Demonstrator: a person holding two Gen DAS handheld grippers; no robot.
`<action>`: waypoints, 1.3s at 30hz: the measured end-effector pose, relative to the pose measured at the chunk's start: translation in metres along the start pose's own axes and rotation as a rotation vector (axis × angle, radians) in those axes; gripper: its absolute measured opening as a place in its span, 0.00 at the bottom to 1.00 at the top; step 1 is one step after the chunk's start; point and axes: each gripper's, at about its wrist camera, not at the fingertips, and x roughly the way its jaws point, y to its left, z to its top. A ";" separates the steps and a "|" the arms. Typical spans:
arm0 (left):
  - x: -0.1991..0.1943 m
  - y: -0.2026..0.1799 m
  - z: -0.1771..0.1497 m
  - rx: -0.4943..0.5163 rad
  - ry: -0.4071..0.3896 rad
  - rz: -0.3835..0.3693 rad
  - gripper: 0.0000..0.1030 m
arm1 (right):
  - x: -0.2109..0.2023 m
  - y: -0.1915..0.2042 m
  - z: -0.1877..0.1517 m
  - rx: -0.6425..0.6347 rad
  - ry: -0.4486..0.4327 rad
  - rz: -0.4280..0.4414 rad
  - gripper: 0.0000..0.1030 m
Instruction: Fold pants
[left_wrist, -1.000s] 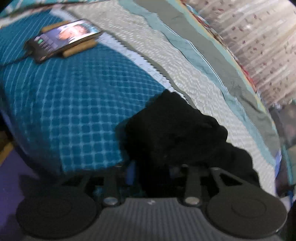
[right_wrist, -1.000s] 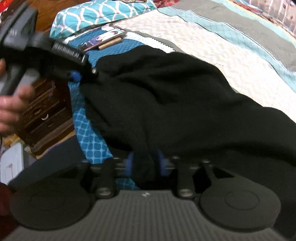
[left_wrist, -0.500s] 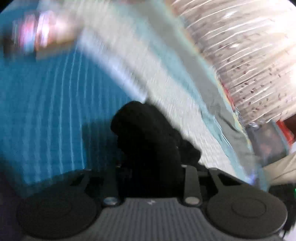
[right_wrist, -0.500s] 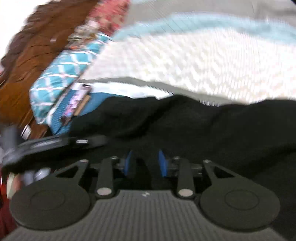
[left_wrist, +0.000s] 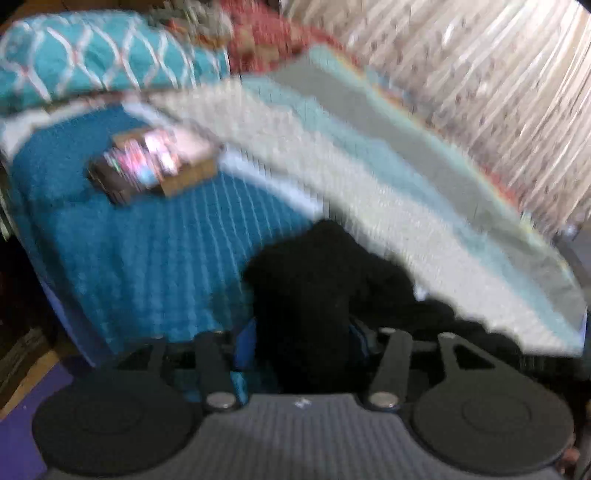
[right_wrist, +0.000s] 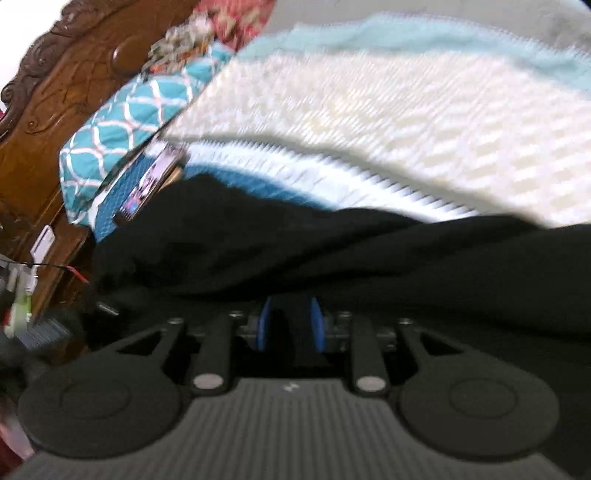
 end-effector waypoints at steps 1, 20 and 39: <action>-0.009 0.002 0.007 0.000 -0.034 -0.003 0.51 | -0.008 -0.008 -0.003 0.001 -0.031 -0.021 0.31; 0.163 -0.101 0.028 0.332 0.140 0.100 0.12 | -0.200 -0.196 -0.189 0.748 -0.341 -0.437 0.00; 0.082 -0.178 -0.038 0.500 0.296 -0.130 0.36 | -0.107 -0.062 -0.123 -0.092 -0.089 -0.092 0.48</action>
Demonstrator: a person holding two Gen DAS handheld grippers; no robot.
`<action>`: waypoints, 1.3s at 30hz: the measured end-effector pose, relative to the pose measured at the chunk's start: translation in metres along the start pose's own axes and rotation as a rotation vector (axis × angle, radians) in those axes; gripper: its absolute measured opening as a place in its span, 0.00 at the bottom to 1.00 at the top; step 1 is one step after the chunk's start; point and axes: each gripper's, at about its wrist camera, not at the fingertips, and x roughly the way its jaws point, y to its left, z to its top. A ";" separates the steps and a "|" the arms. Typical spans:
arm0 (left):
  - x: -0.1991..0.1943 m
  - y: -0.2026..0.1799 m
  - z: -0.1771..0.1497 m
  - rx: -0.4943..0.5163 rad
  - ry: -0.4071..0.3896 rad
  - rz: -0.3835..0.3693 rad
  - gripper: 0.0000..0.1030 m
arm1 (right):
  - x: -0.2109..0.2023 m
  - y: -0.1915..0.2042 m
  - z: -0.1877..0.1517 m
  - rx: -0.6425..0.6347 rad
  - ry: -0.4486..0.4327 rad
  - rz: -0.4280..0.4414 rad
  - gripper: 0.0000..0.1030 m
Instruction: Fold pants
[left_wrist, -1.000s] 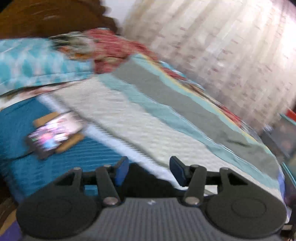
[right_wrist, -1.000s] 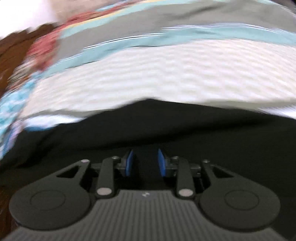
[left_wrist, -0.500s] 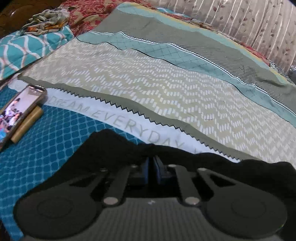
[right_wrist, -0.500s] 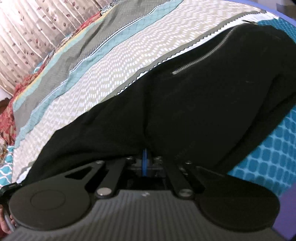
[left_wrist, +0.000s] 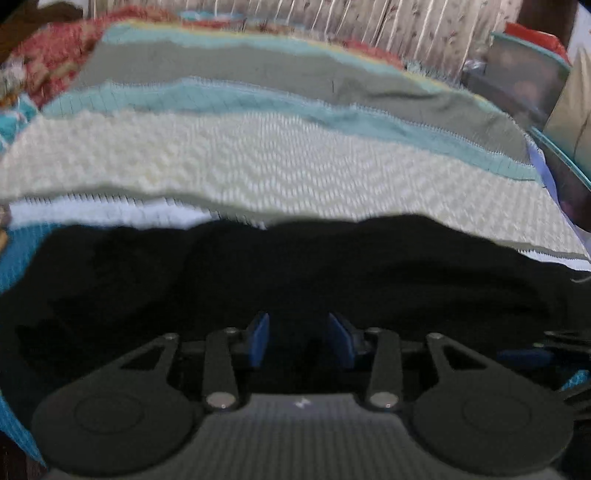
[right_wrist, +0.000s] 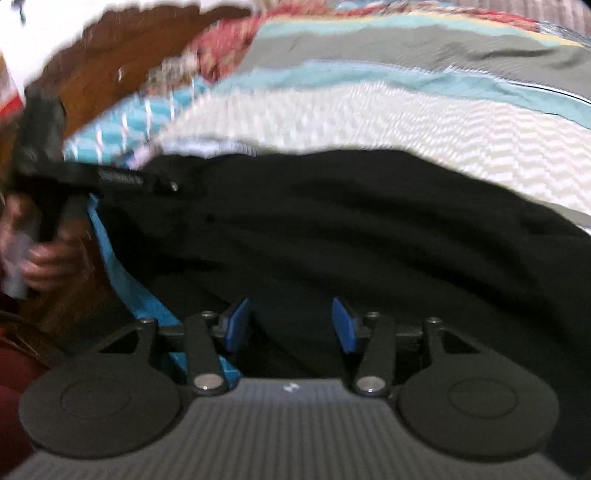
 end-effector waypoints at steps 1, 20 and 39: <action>0.002 0.000 0.000 -0.015 0.017 -0.003 0.36 | 0.007 0.000 0.000 -0.032 0.027 -0.057 0.19; 0.012 -0.024 -0.018 0.075 0.137 -0.037 0.43 | -0.055 -0.015 -0.025 0.049 -0.091 -0.131 0.51; 0.028 -0.106 -0.021 0.273 0.222 -0.216 0.44 | -0.041 -0.025 -0.059 0.064 0.022 -0.263 0.03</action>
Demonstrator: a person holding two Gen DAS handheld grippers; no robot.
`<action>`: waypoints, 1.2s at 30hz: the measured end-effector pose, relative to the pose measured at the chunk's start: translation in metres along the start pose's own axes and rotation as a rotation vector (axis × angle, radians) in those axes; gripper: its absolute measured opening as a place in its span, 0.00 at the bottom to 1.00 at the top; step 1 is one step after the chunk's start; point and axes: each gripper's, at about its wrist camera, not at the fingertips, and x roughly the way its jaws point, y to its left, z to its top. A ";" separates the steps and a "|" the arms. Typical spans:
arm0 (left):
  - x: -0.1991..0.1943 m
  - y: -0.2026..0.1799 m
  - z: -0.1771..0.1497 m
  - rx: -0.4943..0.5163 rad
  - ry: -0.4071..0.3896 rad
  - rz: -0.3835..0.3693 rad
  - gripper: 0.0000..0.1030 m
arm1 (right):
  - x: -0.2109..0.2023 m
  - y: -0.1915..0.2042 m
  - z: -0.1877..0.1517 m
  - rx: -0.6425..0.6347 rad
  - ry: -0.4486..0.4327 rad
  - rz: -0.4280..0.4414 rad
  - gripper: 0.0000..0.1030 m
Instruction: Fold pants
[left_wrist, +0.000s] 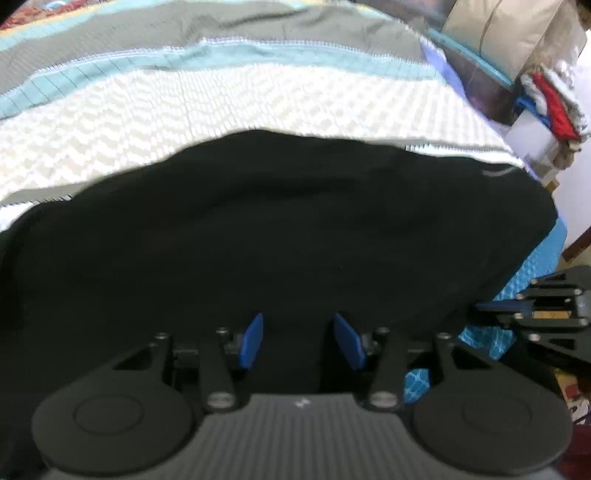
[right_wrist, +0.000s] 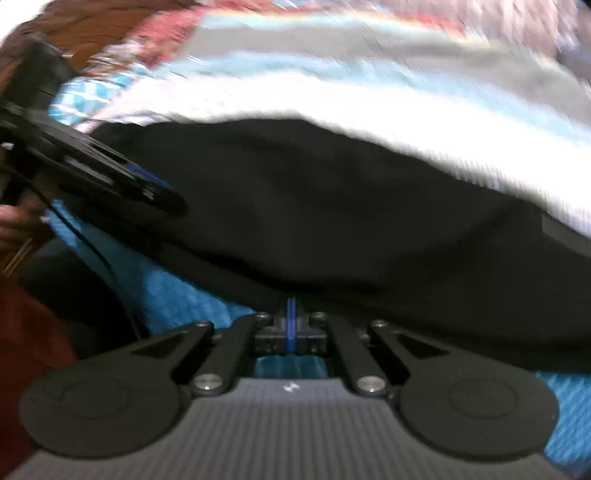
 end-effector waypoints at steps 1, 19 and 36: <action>0.006 -0.002 0.000 0.008 0.015 0.007 0.44 | 0.006 -0.005 -0.003 0.040 0.012 0.000 0.03; 0.032 -0.070 0.035 0.081 0.049 -0.128 0.45 | -0.103 -0.223 -0.031 0.744 -0.370 -0.519 0.52; 0.044 -0.093 0.028 0.116 0.105 -0.104 0.57 | -0.142 -0.294 -0.120 0.928 -0.571 -0.255 0.07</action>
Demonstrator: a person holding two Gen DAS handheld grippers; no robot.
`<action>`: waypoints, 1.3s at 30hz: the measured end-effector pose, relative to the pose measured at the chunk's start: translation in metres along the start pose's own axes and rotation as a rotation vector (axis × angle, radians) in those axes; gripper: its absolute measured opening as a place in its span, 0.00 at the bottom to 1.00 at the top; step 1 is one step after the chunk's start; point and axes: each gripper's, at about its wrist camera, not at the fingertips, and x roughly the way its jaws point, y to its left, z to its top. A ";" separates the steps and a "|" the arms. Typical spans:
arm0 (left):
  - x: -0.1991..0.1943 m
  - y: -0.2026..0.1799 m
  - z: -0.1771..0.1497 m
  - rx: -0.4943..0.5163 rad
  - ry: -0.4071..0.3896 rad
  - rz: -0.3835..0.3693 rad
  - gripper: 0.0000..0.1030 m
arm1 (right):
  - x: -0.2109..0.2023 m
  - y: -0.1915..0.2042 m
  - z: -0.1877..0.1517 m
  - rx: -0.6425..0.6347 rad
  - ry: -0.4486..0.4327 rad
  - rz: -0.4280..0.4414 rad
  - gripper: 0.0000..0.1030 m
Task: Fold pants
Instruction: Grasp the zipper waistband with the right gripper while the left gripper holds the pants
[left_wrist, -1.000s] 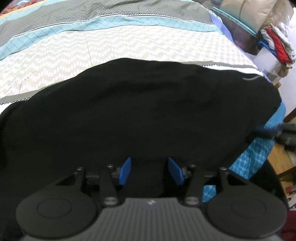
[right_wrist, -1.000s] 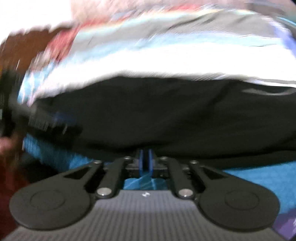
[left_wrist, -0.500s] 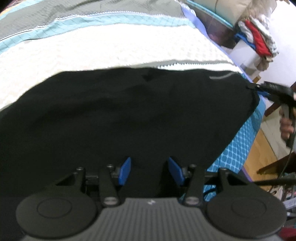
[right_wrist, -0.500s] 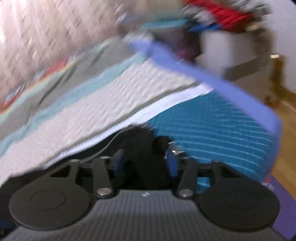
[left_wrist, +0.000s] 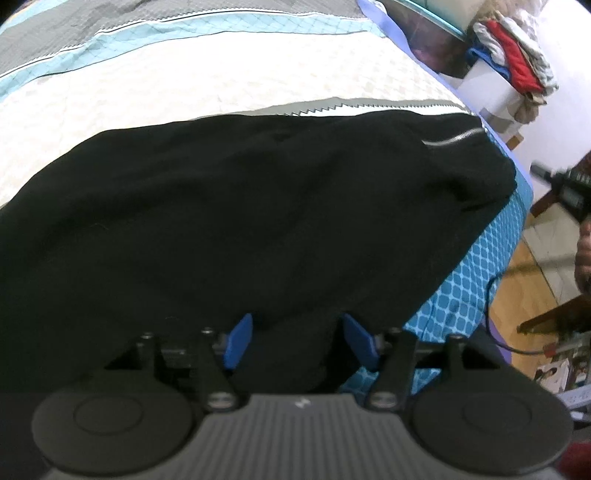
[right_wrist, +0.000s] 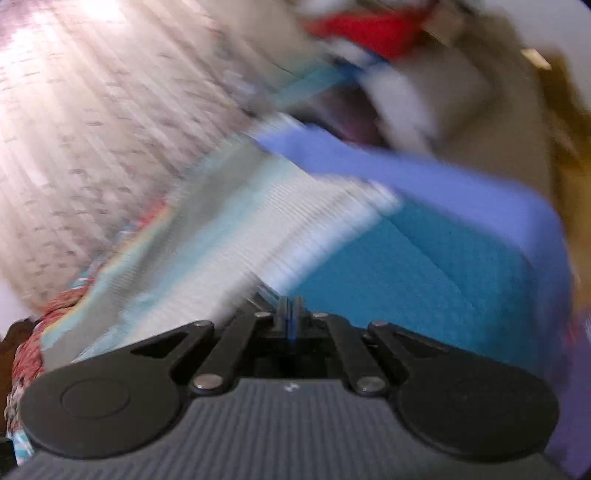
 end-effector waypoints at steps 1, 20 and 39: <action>0.001 -0.001 0.000 0.006 0.003 0.002 0.58 | -0.004 -0.006 -0.007 0.023 0.002 -0.012 0.07; -0.001 -0.007 0.001 0.009 0.015 -0.007 0.13 | 0.054 0.005 0.010 -0.006 0.117 -0.070 0.08; -0.030 0.024 0.008 -0.161 -0.067 -0.117 0.18 | 0.031 -0.028 -0.033 0.366 0.042 0.107 0.54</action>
